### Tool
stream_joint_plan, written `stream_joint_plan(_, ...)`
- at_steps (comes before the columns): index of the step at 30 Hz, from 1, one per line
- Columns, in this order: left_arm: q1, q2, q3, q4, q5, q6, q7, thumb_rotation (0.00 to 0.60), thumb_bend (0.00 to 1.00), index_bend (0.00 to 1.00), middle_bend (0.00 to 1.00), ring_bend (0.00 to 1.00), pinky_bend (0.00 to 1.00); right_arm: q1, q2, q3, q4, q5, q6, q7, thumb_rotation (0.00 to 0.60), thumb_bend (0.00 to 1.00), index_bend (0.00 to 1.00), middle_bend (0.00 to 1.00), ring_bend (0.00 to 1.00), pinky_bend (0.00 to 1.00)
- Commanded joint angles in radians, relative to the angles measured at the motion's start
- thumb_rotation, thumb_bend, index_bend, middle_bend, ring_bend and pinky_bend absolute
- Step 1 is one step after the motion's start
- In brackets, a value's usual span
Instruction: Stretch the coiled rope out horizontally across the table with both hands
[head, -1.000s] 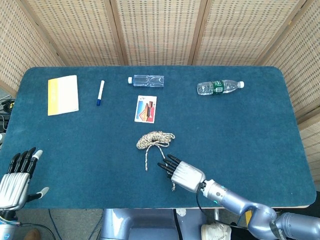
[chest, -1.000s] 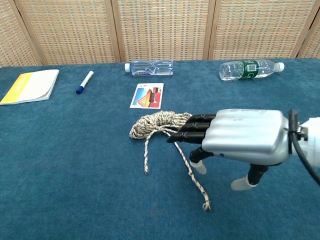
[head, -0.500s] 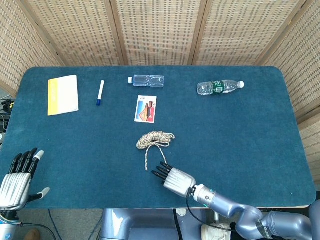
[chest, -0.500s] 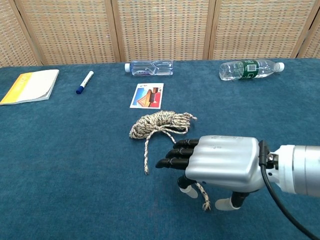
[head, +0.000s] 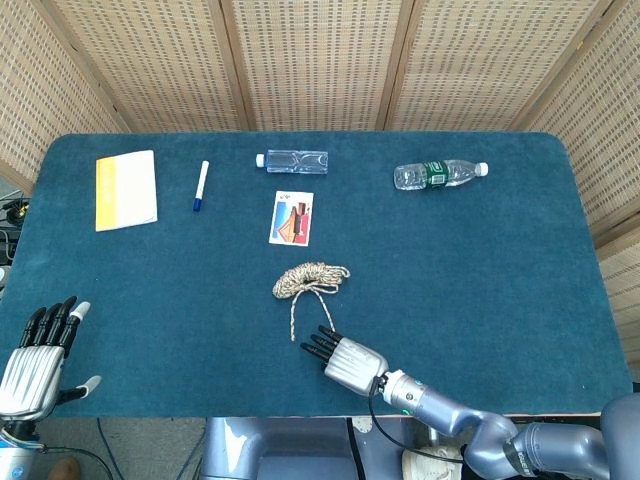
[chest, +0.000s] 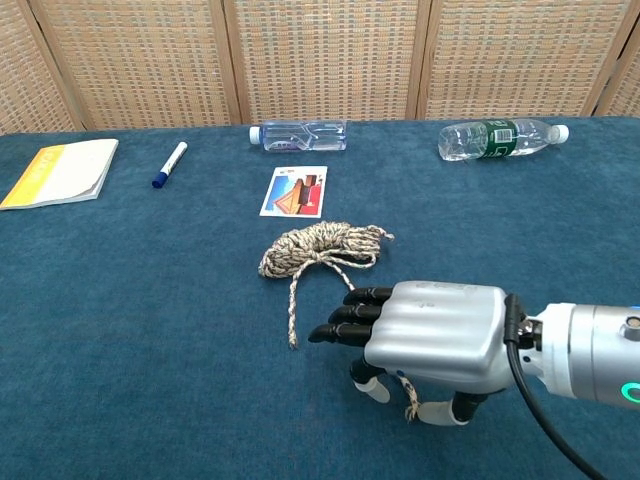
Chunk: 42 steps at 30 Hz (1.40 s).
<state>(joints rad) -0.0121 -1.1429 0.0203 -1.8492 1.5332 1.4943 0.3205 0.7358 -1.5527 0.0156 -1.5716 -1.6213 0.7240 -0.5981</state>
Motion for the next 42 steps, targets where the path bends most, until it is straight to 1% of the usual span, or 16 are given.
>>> stream_joint_plan(1,0.000,0.001,0.000,-0.001,0.001,0.001,-0.001,0.600,0.05,0.00,0.00,0.00,0.00,0.005,-0.013,-0.004,0.012,-0.001,0.010,0.007,0.600,0.32,0.47,0.00,0.00,0.00)
stream_joint_plan(9,-0.001,0.000,0.003,0.001,0.001,0.001,-0.002,0.600,0.05,0.00,0.00,0.00,0.00,0.013,-0.046,-0.011,0.043,0.008,0.030,0.012,0.600,0.34,0.47,0.00,0.00,0.00)
stream_joint_plan(13,-0.002,0.000,0.004,0.000,-0.001,-0.002,0.000,0.600,0.05,0.00,0.00,0.00,0.00,0.012,-0.064,-0.011,0.063,0.014,0.049,0.018,0.600,0.36,0.48,0.00,0.00,0.00)
stream_joint_plan(18,-0.003,-0.002,0.004,0.001,-0.003,-0.003,0.002,0.600,0.05,0.00,0.00,0.00,0.00,0.017,-0.075,-0.014,0.080,0.027,0.052,0.014,0.600,0.37,0.48,0.00,0.00,0.00)
stream_joint_plan(22,-0.004,-0.001,0.005,0.000,-0.003,-0.005,0.002,0.600,0.05,0.00,0.00,0.00,0.00,0.021,-0.072,-0.018,0.083,0.034,0.052,0.004,0.600,0.37,0.49,0.00,0.00,0.00)
stream_joint_plan(32,-0.007,-0.003,0.006,0.001,-0.006,-0.008,0.005,0.600,0.05,0.00,0.00,0.00,0.00,0.022,-0.031,-0.035,0.048,0.039,0.064,-0.005,0.600,0.37,0.50,0.00,0.00,0.00)
stream_joint_plan(42,-0.007,-0.007,0.010,0.001,-0.004,-0.008,0.013,0.600,0.05,0.00,0.00,0.00,0.00,0.021,-0.032,-0.056,0.071,0.035,0.074,0.021,0.600,0.36,0.50,0.00,0.00,0.00)
